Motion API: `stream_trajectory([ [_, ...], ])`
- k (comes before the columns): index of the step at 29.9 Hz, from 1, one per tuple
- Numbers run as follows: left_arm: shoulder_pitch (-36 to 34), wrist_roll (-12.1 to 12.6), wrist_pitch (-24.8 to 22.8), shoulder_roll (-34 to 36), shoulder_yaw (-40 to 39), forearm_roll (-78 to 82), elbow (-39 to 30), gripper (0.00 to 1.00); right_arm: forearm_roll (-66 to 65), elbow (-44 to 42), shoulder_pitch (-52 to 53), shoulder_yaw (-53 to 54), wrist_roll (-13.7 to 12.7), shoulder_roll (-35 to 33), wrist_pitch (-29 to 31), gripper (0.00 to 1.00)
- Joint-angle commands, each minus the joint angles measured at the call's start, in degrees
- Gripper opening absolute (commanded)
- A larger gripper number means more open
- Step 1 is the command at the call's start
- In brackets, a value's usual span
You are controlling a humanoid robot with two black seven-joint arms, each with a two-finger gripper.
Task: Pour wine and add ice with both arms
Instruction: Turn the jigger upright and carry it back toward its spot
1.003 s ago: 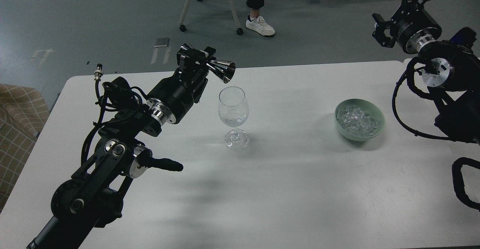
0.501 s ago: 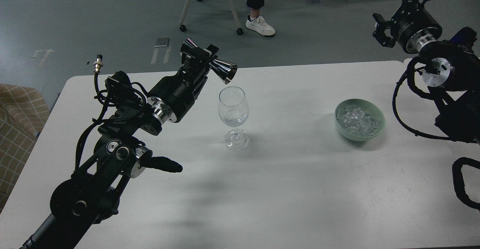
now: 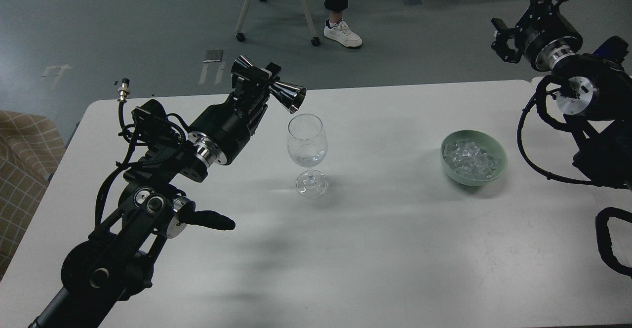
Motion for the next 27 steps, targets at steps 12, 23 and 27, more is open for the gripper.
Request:
stream_trajectory([
  [12,0.1,1.1,0.6,-0.5,-16.9,-35.9,2.3,0.00,0.0,0.0,0.0,0.0,0.0,0.0,0.0,1.00],
  [23,0.1,0.2,-0.1,-0.5,-24.5,-55.8,11.9,0.00,0.0,0.0,-0.1,-0.2,0.0,0.0,0.0,1.00],
  [27,-0.4,-0.1,-0.1,-0.6,-26.0,-63.7,18.9,0.00,0.0,0.0,-0.5,-0.2,0.1,0.1,-0.1,1.00],
])
